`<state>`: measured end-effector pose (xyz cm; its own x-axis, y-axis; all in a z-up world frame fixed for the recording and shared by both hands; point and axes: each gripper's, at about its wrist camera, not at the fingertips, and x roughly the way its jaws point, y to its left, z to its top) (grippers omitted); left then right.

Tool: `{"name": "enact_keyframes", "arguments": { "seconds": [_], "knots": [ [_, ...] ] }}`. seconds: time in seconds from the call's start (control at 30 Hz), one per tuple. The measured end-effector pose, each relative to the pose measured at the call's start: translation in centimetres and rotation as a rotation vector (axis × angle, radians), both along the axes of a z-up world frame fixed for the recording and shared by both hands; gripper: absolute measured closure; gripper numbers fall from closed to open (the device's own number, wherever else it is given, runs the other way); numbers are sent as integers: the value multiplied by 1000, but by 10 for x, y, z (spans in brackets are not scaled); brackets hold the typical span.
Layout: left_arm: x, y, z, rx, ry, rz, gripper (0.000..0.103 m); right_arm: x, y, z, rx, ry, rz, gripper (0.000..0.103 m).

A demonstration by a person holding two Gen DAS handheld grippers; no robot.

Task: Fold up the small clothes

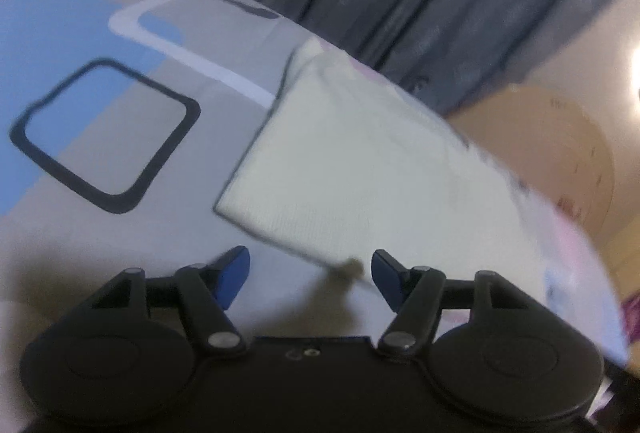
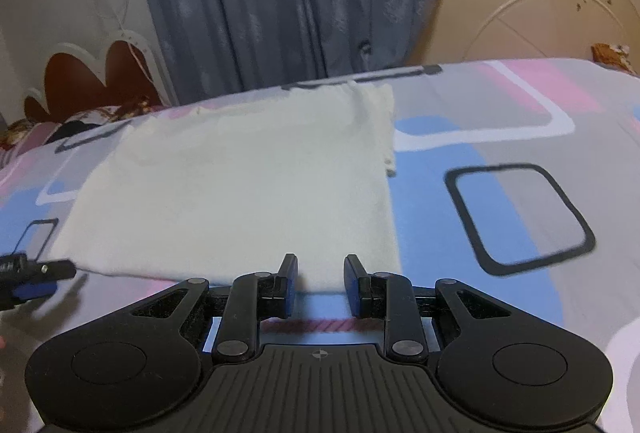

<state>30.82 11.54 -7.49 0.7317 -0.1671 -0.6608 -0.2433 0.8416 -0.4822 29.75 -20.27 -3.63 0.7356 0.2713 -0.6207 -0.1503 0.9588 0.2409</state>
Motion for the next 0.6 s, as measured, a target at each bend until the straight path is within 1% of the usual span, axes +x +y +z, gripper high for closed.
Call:
{"name": "enact_keyframes", "arguments": {
  "seconds": [0.2, 0.23, 0.27, 0.3, 0.33, 0.37, 0.4, 0.43, 0.5, 0.57, 0.6],
  "knots": [
    [8, 16, -12, -190, -24, 99, 41, 12, 10, 2, 4, -18, 27, 77],
    [3, 18, -13, -229, -23, 110, 46, 15, 10, 1, 5, -15, 29, 77],
    [-5, 18, -17, -273, -20, 119, 47, 17, 11, 0, 7, -11, 34, 77],
    [-12, 17, -21, -287, -34, 122, 47, 18, 13, -1, 8, -13, 36, 77],
    [-15, 15, -21, -273, -47, 122, 50, 19, 14, -1, 10, -15, 37, 77],
    [-13, 15, -22, -264, -55, 129, 50, 21, 15, -2, 15, -16, 40, 77],
    [-8, 18, -23, -277, -61, 147, 49, 24, 16, -3, 18, -16, 43, 77],
    [2, 20, -22, -291, -64, 162, 43, 28, 19, -3, 16, -17, 45, 77],
    [23, 23, -21, -301, -70, 170, 40, 36, 24, -5, 23, -19, 46, 77],
    [40, 28, -24, -326, -89, 186, 40, 45, 31, -5, 35, -28, 51, 77],
    [45, 30, -27, -353, -99, 201, 45, 49, 35, -4, 39, -38, 55, 77]
  ]
}}
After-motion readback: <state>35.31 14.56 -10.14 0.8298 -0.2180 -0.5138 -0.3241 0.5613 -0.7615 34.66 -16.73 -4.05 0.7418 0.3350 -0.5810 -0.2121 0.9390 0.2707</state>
